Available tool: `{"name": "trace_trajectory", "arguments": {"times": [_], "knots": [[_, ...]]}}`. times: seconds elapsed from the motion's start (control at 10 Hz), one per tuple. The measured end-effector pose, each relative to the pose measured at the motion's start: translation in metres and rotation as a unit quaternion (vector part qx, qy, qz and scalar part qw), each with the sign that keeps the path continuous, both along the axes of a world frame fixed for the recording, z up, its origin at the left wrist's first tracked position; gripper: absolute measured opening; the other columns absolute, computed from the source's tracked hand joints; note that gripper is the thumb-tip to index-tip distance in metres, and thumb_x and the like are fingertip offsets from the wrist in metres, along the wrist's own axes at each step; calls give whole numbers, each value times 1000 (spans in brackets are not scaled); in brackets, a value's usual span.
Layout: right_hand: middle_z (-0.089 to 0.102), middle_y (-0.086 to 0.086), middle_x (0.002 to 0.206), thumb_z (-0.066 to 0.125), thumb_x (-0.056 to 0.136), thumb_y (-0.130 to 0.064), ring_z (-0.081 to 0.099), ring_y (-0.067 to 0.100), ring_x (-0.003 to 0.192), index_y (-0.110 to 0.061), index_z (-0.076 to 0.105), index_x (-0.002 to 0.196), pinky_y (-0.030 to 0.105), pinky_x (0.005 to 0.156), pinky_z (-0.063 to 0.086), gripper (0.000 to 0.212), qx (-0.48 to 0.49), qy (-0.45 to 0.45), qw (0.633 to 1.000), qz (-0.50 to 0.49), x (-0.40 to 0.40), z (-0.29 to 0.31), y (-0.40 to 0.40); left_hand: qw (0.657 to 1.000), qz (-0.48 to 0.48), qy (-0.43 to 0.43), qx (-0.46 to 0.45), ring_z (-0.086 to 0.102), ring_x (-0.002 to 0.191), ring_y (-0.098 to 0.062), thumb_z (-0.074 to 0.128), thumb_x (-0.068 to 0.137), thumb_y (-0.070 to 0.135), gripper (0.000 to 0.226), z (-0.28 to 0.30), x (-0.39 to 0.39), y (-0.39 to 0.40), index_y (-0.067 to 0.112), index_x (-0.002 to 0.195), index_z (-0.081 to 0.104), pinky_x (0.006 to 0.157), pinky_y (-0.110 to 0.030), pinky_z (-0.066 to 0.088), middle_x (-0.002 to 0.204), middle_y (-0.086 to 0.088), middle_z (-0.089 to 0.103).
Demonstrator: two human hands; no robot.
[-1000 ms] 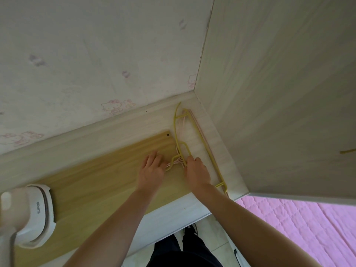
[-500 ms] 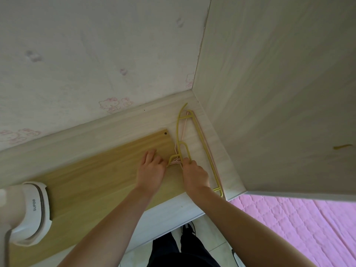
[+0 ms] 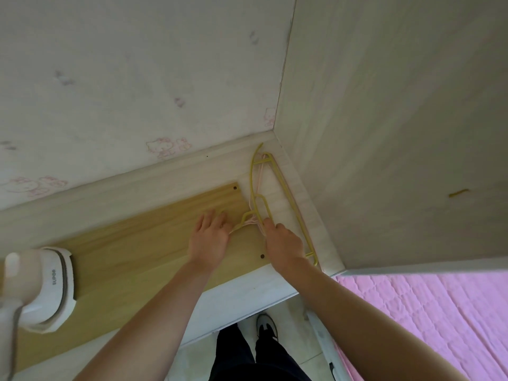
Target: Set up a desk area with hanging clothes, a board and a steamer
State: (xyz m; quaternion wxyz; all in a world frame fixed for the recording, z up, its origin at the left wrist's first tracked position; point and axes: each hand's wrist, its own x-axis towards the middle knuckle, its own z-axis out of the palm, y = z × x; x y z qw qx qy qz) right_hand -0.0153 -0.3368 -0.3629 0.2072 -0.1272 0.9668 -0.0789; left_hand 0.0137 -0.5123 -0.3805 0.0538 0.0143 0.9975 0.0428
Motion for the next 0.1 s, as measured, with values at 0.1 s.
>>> {"name": "trace_trajectory", "arguments": {"times": [0.1], "knots": [[53, 10, 115, 51, 92, -11, 56, 27, 102, -12, 38, 128, 34, 67, 44, 38, 5, 22, 1000, 14, 2, 6, 3, 998, -2, 64, 12, 67, 101, -37, 85, 61, 3, 33, 9, 11, 2, 7, 93, 76, 85, -50, 54, 107, -13, 72]]}}
